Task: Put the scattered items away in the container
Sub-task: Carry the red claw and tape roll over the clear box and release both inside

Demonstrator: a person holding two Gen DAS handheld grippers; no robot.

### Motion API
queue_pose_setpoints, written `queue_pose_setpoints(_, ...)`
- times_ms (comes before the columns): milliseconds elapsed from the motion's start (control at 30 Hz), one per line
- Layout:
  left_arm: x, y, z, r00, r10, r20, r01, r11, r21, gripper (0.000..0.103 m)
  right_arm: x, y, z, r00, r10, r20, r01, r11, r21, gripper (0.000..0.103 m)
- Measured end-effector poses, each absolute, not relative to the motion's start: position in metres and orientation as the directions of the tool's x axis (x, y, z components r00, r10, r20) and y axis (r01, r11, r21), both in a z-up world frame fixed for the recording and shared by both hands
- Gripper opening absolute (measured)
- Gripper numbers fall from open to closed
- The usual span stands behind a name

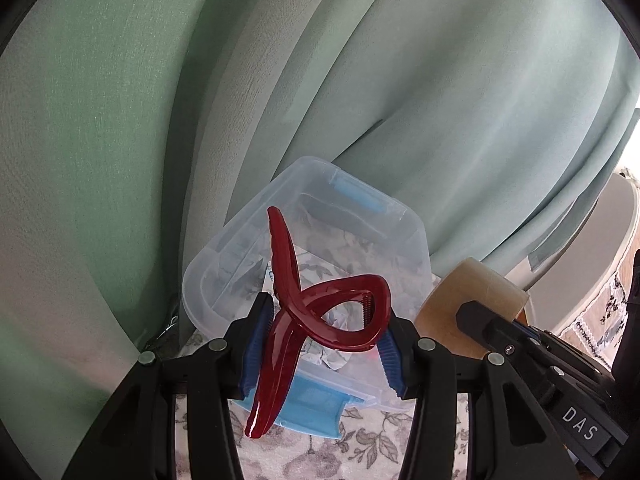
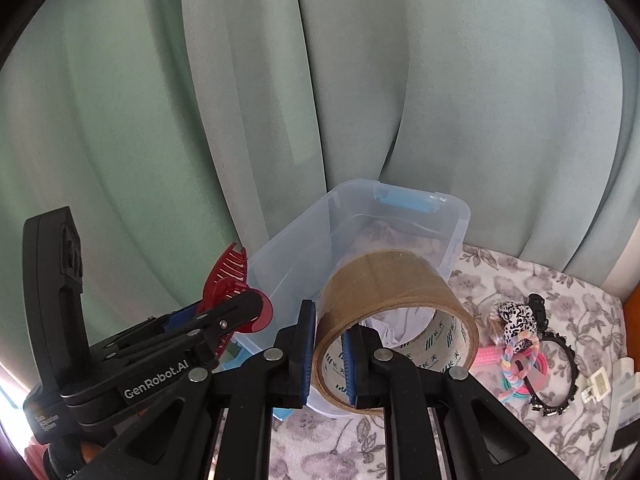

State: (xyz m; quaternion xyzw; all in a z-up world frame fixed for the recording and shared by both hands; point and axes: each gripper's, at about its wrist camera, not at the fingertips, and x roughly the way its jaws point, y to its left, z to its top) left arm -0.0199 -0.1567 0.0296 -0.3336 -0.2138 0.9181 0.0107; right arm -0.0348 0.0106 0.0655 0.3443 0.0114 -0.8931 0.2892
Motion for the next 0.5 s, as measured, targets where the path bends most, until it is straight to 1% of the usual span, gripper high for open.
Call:
queue_pose_setpoints(433, -0.029, -0.158, 0.020, -0.761, 0.152, -0.631, 0.137, -0.913, -0.385, 0.052, -0.041, -0.009, 0.056, -0.538, -0.543, -0.644, 0.583, -0.792, 0.182, 0.014)
queue_pose_setpoints(467, -0.029, -0.158, 0.020, -0.760, 0.140, -0.635, 0.143, -0.916, -0.374, 0.052, -0.041, -0.010, 0.055, -0.540, -0.540, -0.646, 0.581, -0.794, 0.178, 0.017)
queue_pose_setpoints(500, -0.032, -0.158, 0.019, -0.761, 0.134, -0.635, 0.149, -0.916, -0.372, 0.052, -0.042, -0.010, 0.054, -0.551, -0.528, -0.646, 0.572, -0.803, 0.168, 0.017)
